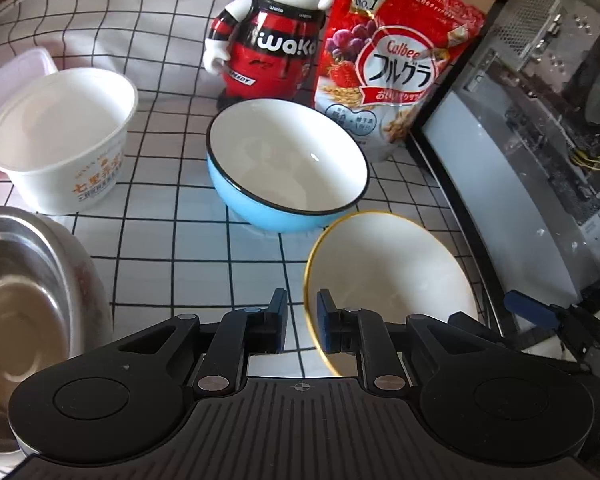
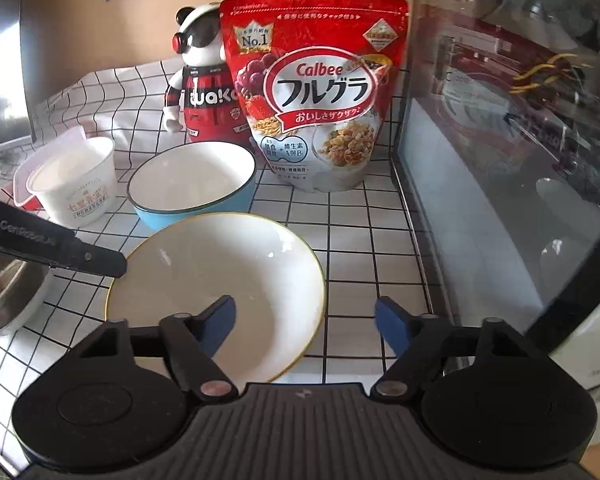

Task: Organize plates and bowls

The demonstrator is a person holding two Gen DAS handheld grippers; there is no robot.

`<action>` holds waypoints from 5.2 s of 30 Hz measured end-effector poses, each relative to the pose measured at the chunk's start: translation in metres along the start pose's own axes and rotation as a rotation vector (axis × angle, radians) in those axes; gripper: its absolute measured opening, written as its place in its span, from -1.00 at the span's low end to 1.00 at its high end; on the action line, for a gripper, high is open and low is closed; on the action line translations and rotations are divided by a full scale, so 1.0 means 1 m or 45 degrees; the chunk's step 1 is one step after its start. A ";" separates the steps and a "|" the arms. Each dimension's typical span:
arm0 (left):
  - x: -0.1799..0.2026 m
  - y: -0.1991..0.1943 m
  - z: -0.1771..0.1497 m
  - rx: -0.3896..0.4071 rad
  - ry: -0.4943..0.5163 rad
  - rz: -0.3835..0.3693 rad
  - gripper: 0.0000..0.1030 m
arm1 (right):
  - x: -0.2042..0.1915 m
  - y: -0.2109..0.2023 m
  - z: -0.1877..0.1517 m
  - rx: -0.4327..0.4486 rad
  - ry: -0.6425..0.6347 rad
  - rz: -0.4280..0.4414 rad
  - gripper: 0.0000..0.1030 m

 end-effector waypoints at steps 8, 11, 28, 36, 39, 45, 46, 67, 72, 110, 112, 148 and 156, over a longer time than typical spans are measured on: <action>0.003 0.036 0.003 -0.114 0.000 0.034 -0.52 | 0.006 0.033 0.013 -0.051 0.068 -0.047 0.13; 0.006 0.049 -0.001 -0.175 0.002 -0.018 -0.52 | 0.011 0.048 0.013 -0.127 0.142 -0.006 0.03; -0.026 0.023 -0.010 -0.252 0.019 -0.093 -0.63 | -0.026 0.063 0.007 -0.339 0.248 0.207 -0.34; -0.066 -0.004 -0.019 -0.261 -0.003 -0.024 -0.60 | -0.078 0.057 0.011 -0.381 0.198 0.305 -0.30; -0.076 -0.009 -0.020 -0.250 -0.030 -0.034 -0.61 | -0.088 0.055 0.010 -0.376 0.161 0.297 -0.27; -0.075 -0.010 -0.020 -0.240 -0.016 -0.072 -0.60 | -0.087 0.056 0.010 -0.384 0.171 0.256 -0.27; -0.075 -0.010 -0.020 -0.238 -0.016 -0.078 -0.60 | -0.087 0.055 0.009 -0.385 0.172 0.251 -0.27; -0.061 0.003 -0.008 -0.218 0.092 -0.163 -0.56 | -0.076 0.068 0.011 -0.456 0.259 0.099 -0.27; -0.052 0.009 -0.005 -0.219 0.151 -0.163 -0.54 | -0.068 0.067 0.014 -0.430 0.272 0.043 -0.27; -0.075 0.077 0.130 -0.204 0.066 0.097 -0.54 | -0.048 0.163 0.112 -0.514 0.363 0.301 -0.14; -0.076 0.087 0.128 -0.232 0.069 0.110 -0.52 | -0.052 0.172 0.108 -0.538 0.367 0.319 -0.19; -0.041 0.024 0.132 -0.182 0.122 0.084 -0.38 | -0.071 0.114 0.132 -0.470 0.312 0.402 -0.38; -0.015 -0.015 0.096 -0.245 0.195 0.042 -0.35 | -0.065 0.048 0.112 -0.453 0.256 0.395 -0.37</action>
Point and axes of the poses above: each gripper's, at about its wrist camera, not at the fingertips, and y roughly the way its jaws point, x to its right, z to its top, the point moved 7 cm from there along y, roughly the way its jaws point, and after that the axes turned 3 degrees about -z, right-handed, at the moved point
